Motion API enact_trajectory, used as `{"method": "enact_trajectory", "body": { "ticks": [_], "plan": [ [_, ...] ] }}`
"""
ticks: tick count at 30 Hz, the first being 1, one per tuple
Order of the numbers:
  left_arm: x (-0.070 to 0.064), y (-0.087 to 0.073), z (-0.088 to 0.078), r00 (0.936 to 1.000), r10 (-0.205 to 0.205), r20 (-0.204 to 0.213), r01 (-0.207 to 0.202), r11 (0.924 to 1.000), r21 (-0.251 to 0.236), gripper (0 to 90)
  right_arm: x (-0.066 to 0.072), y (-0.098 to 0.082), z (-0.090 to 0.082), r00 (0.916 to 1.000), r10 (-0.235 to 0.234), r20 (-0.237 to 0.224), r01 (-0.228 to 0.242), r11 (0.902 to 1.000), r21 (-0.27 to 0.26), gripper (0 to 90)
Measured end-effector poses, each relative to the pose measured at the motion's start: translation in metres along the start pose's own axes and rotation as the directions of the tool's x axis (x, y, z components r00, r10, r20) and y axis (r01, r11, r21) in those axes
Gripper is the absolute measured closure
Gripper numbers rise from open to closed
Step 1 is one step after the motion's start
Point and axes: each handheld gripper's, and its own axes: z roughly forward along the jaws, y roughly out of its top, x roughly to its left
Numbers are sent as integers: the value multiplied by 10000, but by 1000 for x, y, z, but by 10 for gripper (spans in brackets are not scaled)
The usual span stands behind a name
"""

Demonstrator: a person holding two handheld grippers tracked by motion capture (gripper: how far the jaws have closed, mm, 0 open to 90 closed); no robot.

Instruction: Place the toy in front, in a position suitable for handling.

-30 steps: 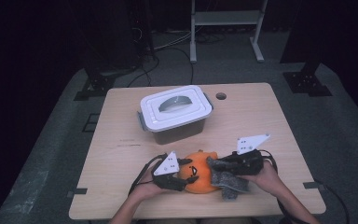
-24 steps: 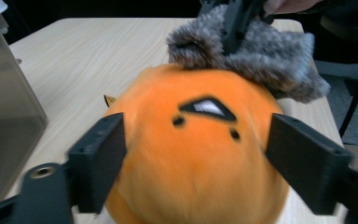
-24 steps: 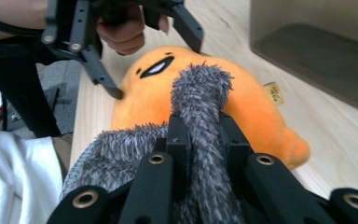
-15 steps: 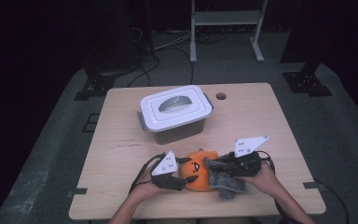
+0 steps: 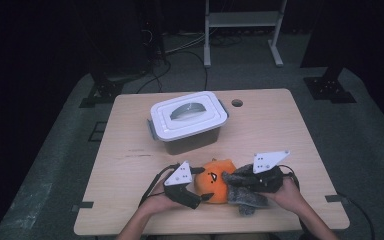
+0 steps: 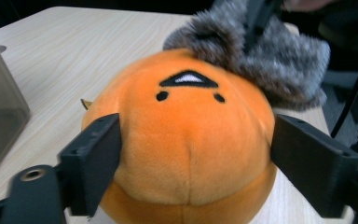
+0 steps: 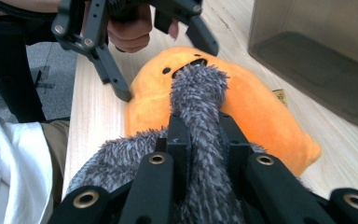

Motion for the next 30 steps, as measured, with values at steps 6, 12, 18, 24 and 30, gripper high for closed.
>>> {"method": "enact_trajectory", "body": {
  "ticks": [6, 12, 18, 24, 30],
  "plan": [
    [3, 3, 2, 9995, -154, -289, 152, 9999, -53, 361, 15, 17, 8, 9970, -716, -292, 709, 9971, -266, 776],
    [8, 0, -1, 9989, -433, -198, 431, 9990, -98, 370, 20, 14, 17, 9939, -1027, -408, 1036, 9944, 201, 776],
    [9, 0, 0, 9996, -270, -110, 269, 9996, -85, 370, 13, -6, -3, 9985, -534, -73, 536, 9981, 320, 776],
    [-1, 2, 2, 9936, 1118, 176, -1117, 9937, -56, 369, 4, 14, -10, 9981, -593, 137, 596, 9980, -211, 775],
    [2, -3, 0, 9961, 837, 293, -829, 9962, -279, 325, -15, 10, 2, 9995, -191, 260, 187, 9997, 179, 775]
  ]
}}
